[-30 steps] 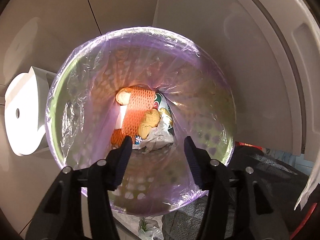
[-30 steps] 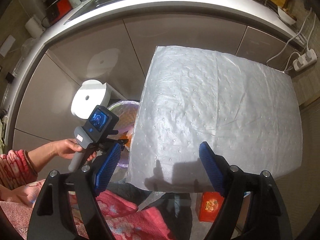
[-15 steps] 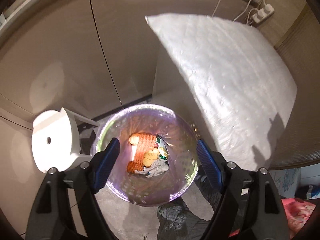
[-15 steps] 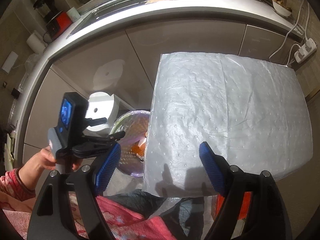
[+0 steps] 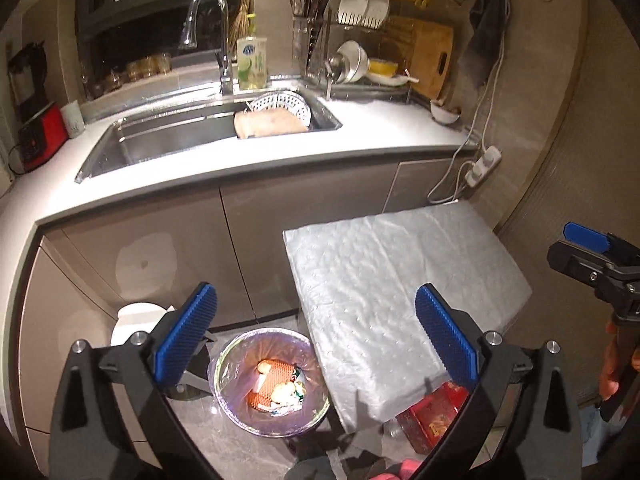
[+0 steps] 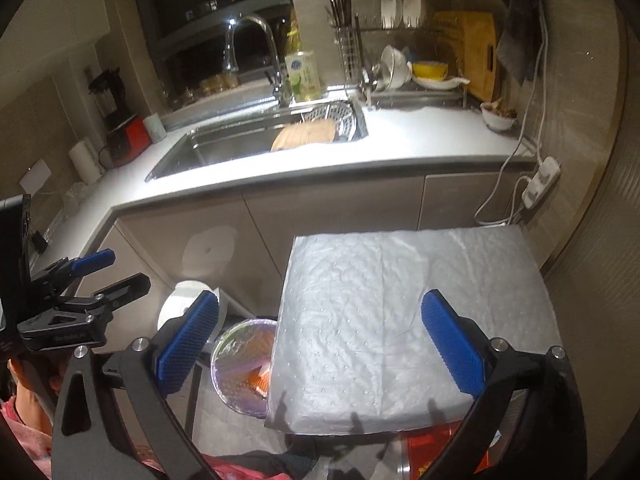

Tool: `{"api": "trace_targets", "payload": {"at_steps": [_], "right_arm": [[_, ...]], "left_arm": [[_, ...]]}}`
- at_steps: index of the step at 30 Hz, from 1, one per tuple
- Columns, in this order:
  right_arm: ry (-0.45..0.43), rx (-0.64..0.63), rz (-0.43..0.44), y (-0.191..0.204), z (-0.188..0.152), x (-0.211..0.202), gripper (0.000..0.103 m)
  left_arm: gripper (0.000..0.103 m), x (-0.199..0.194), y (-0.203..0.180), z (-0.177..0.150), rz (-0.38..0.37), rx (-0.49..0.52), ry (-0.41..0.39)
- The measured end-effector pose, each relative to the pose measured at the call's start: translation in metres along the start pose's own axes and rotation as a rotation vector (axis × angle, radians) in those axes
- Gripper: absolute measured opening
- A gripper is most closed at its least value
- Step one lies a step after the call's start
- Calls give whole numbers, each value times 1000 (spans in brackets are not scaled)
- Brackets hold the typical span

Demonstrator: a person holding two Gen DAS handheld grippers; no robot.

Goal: Collect trash

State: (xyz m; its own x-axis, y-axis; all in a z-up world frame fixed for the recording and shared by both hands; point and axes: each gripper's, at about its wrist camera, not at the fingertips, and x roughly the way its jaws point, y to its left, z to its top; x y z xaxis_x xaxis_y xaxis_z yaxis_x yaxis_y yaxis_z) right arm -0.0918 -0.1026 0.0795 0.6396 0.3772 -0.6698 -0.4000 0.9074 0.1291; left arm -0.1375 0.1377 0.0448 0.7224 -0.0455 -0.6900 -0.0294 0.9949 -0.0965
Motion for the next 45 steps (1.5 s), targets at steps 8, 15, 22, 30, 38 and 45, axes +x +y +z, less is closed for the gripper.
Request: {"api": "trace_targets", "payload": {"at_steps": [8, 15, 22, 30, 38, 45], "right_arm": [[-228, -37, -118, -35, -8, -145, 101], [-364, -35, -193, -49, -39, -240, 101], [-385, -90, -53, -40, -78, -272, 101], [-363, -173, 2, -9, -105, -268, 101], [-373, -164, 33, 3, -113, -269, 101], [-369, -158, 27, 4, -112, -269, 101]], "left_arm": [[95, -109, -104, 15, 27, 8, -182], [95, -170, -177, -14, 86, 19, -246], [95, -202, -193, -43, 150, -30, -218], [95, -232, -199, -62, 201, -33, -264], [95, -240, -190, -69, 197, -62, -257], [95, -240, -190, -69, 193, -67, -260]]}}
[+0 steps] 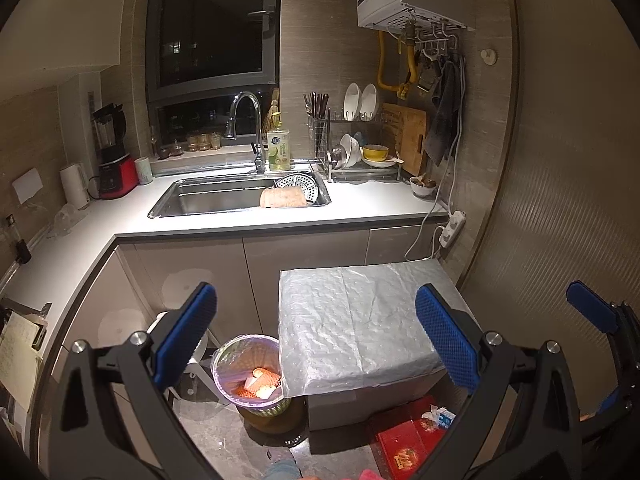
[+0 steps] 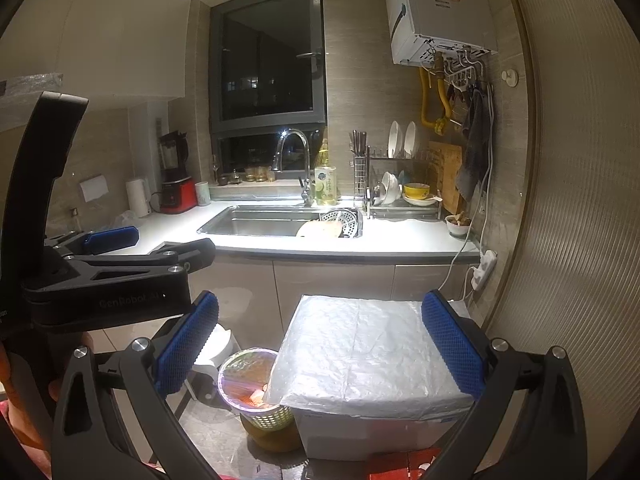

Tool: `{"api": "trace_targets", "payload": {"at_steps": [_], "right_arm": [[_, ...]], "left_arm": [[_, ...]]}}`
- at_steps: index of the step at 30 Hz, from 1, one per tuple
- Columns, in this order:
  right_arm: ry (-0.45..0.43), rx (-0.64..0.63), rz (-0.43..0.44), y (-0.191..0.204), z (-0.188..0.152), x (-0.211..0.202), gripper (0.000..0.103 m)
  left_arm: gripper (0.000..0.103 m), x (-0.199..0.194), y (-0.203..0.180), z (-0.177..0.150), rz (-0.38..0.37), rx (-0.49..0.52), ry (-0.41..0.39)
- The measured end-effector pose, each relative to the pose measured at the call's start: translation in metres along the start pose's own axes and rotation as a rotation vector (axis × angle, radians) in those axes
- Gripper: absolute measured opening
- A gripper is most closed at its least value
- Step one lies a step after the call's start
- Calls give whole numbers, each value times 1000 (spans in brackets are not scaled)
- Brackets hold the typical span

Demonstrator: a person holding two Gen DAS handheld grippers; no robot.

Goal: Collect trash

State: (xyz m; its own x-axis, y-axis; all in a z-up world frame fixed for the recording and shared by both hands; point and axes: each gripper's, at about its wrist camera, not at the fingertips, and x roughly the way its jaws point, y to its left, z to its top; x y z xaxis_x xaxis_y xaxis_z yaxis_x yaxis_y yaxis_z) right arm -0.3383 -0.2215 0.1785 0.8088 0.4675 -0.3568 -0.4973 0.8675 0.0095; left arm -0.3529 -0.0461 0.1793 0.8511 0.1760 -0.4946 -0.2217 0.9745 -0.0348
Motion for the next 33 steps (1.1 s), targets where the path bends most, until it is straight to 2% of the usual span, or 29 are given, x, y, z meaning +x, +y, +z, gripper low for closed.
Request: {"api": "trace_targets", "payload": {"at_steps": [11, 33], "right_arm": [[26, 29, 11, -5, -1, 5, 101], [10, 16, 7, -4, 0, 2, 101]], "left_arm": [[95, 6, -1, 1, -6, -2, 10], [95, -2, -3, 1, 20, -4, -16]]}}
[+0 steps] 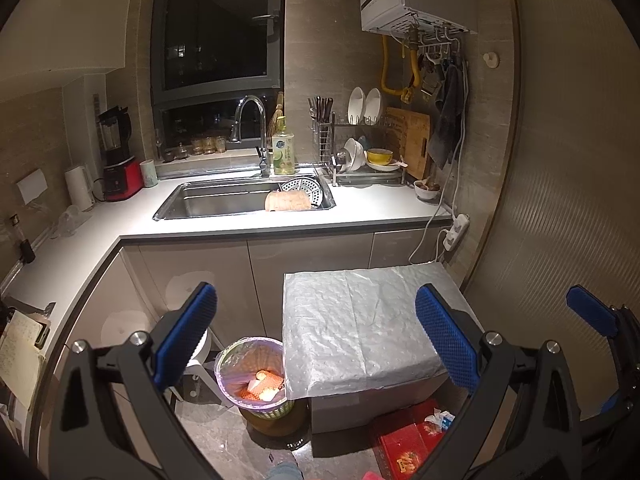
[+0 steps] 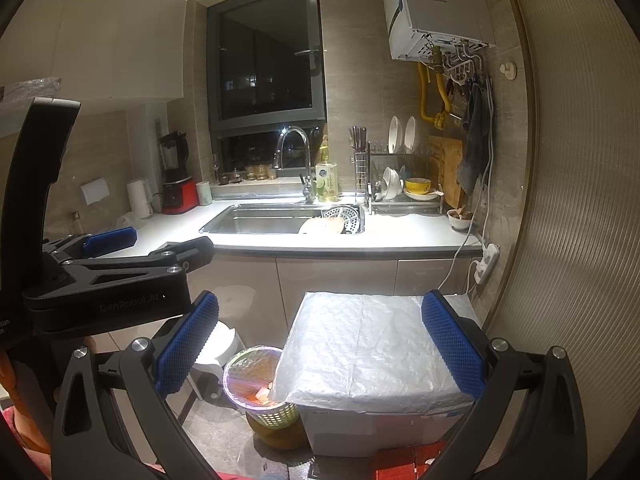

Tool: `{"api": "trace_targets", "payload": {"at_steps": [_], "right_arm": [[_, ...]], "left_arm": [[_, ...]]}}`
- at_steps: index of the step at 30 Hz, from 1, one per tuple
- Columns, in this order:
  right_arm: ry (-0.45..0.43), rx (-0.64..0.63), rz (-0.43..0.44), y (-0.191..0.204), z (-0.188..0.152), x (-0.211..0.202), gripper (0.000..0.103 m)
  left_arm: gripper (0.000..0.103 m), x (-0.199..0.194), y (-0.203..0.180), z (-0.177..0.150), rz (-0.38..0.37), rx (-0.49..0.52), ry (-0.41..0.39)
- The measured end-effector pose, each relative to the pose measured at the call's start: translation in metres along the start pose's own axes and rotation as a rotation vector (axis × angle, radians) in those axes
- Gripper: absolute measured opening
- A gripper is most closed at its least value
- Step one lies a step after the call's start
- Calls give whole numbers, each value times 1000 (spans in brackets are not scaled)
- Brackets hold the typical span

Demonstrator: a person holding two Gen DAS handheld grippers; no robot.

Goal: Collect trash

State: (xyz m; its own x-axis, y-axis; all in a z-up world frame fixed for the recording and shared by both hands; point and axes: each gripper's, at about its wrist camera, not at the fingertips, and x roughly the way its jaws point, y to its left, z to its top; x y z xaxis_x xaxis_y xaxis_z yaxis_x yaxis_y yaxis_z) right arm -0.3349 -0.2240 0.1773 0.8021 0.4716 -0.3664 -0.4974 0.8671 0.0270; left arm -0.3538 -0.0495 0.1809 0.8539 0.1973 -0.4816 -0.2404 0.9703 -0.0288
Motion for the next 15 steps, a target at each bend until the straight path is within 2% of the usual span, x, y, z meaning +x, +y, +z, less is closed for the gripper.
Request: {"api": "trace_targets", "payload": {"at_steps": [15], "right_arm": [[-9, -6, 1, 1, -2, -4, 101]], "left_arm": [[95, -5, -3, -2, 14, -3, -9]]}}
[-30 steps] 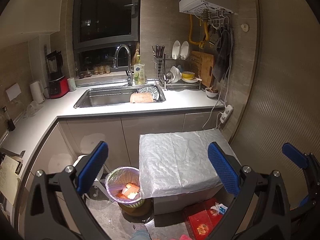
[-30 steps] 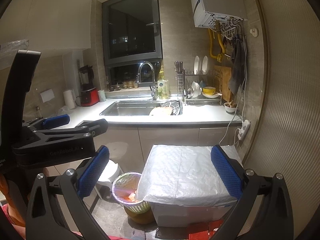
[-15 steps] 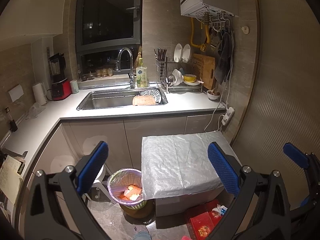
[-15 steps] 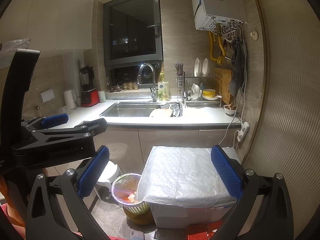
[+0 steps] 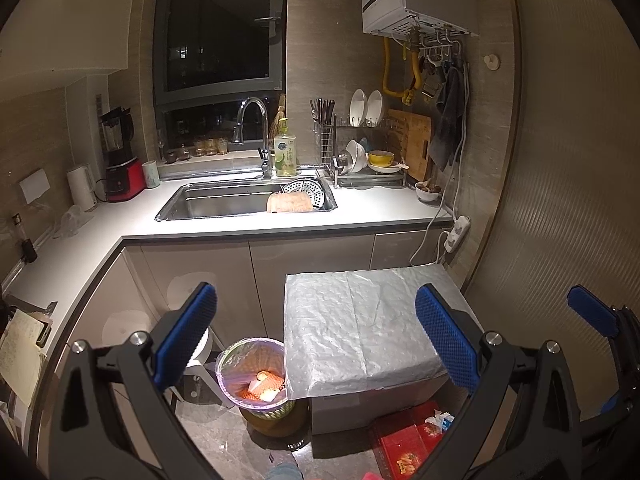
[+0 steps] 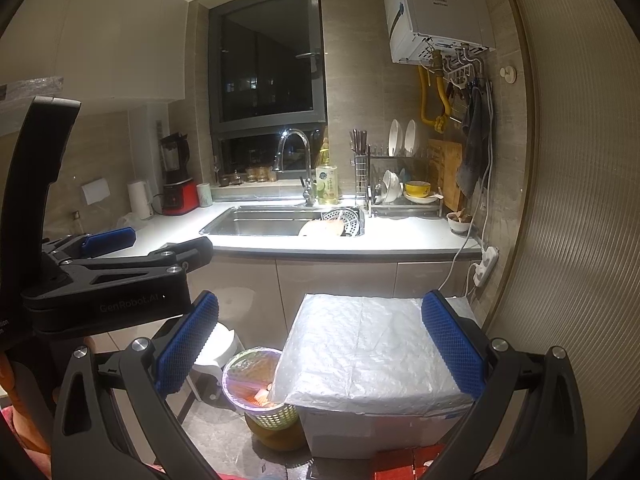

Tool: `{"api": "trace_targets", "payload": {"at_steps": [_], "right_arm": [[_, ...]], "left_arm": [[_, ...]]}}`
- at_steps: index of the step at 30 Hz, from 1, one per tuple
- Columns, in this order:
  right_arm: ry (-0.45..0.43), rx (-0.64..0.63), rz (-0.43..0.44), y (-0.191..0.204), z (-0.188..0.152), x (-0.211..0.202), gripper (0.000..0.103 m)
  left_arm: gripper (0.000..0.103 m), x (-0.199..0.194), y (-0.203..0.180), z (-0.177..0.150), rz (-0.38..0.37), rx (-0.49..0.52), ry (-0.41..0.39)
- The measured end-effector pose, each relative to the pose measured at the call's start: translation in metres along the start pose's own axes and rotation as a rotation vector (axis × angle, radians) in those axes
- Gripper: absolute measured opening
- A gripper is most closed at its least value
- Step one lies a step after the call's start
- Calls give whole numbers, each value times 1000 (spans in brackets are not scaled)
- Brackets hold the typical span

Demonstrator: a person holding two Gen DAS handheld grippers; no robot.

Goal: Collect trash

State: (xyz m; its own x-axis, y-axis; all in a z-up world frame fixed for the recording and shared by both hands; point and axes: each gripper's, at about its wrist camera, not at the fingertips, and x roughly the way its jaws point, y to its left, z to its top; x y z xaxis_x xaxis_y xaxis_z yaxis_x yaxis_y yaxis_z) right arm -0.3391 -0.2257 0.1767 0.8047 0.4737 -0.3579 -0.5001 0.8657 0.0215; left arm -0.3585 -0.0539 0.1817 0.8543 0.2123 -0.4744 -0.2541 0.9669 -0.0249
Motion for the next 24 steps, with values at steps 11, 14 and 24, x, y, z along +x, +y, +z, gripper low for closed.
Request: {"api": "trace_targets", "payload": {"at_steps": [11, 14, 24], "right_arm": [[9, -2, -6, -2, -2, 1, 101], [7, 2, 0, -3, -1, 1, 101], [9, 5, 0, -3, 0, 2, 101]], "left_arm": [[95, -1, -4, 0, 22, 10, 1], [95, -1, -4, 1, 13, 2, 7], [95, 5, -5, 2, 0, 4, 20]]}}
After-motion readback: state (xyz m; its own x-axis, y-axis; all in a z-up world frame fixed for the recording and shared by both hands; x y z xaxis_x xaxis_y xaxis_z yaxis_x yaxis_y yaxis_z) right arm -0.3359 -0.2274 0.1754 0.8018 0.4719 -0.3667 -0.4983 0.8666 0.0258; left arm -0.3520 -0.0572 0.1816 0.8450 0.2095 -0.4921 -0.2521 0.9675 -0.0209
